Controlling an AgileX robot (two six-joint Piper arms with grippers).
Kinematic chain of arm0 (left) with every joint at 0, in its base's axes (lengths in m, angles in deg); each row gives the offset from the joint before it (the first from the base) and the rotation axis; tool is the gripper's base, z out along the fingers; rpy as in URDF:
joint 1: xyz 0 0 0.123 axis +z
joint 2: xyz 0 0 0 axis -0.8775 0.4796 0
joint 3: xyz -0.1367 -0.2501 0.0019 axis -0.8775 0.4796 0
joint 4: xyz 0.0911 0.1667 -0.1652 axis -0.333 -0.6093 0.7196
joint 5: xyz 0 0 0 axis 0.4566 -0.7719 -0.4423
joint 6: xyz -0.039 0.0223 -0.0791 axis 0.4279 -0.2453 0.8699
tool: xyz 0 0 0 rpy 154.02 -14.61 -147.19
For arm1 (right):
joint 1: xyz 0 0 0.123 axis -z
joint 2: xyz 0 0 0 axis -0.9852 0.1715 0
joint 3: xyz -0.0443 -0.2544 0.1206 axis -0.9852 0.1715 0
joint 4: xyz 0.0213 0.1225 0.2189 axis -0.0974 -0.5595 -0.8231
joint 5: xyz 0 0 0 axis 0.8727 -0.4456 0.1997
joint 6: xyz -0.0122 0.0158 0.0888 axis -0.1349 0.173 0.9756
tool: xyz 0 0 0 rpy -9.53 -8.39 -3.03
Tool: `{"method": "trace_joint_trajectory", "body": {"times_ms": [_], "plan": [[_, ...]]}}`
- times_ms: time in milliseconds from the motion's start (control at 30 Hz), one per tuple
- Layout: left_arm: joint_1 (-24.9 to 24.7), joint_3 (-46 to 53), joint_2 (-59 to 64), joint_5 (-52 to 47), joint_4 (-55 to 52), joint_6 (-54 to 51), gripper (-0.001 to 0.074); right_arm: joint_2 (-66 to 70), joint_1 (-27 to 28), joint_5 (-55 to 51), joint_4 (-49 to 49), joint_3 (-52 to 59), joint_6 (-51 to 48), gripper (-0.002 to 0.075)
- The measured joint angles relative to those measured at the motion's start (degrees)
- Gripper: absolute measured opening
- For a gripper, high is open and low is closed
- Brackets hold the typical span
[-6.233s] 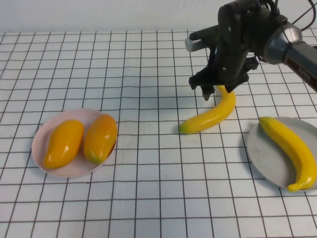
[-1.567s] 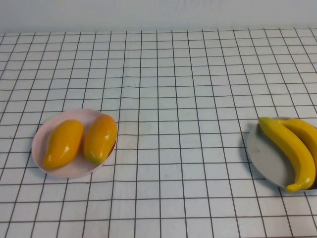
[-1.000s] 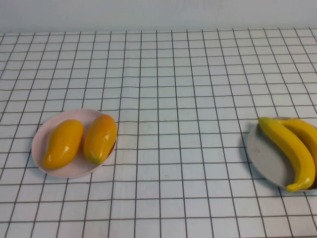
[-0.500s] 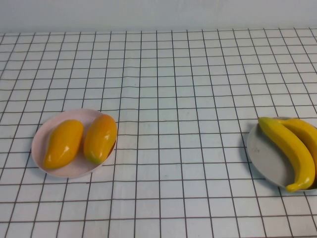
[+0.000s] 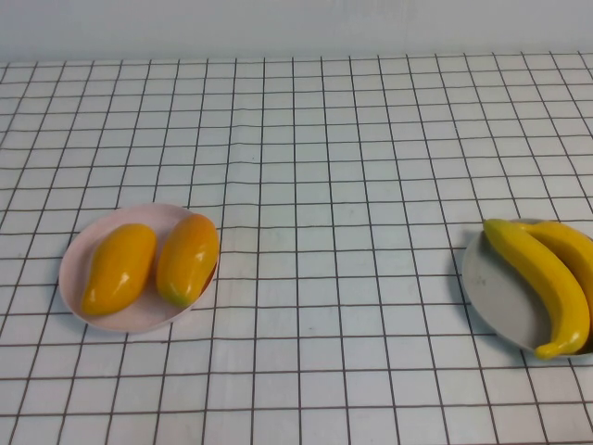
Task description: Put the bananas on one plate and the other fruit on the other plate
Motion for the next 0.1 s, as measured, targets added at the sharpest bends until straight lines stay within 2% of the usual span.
{"method": "trace_joint_trajectory", "body": {"times_ms": [100], "plan": [[0.0, 0.0, 0.0, 0.0, 0.0, 0.0, -0.0001, 0.0, 0.0, 0.0, 0.0, 0.0, 0.0, -0.0015]]}}
